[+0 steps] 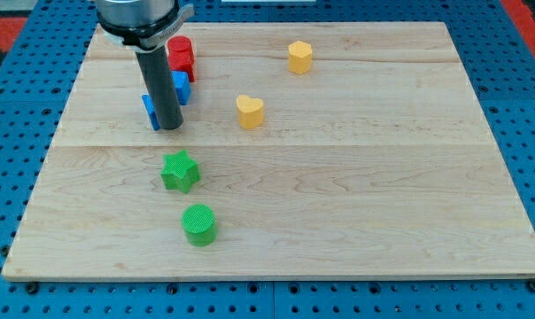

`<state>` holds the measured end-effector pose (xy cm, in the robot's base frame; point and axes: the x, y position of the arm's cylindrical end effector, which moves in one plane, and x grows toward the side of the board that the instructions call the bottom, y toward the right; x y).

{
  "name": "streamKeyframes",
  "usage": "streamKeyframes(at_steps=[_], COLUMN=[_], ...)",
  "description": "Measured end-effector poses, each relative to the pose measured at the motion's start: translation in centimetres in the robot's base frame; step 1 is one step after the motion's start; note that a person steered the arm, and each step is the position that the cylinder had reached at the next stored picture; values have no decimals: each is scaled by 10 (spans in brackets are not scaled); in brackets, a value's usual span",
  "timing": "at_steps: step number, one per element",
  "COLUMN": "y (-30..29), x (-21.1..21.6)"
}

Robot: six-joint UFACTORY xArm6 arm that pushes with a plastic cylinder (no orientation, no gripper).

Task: Push the green star diagonal to the yellow heart

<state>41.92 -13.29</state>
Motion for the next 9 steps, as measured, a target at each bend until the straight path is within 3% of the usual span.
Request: streamKeyframes(at_steps=[1, 5, 6, 7, 9], y=[0, -3, -48, -29, 129], x=[27, 42, 66, 86, 64])
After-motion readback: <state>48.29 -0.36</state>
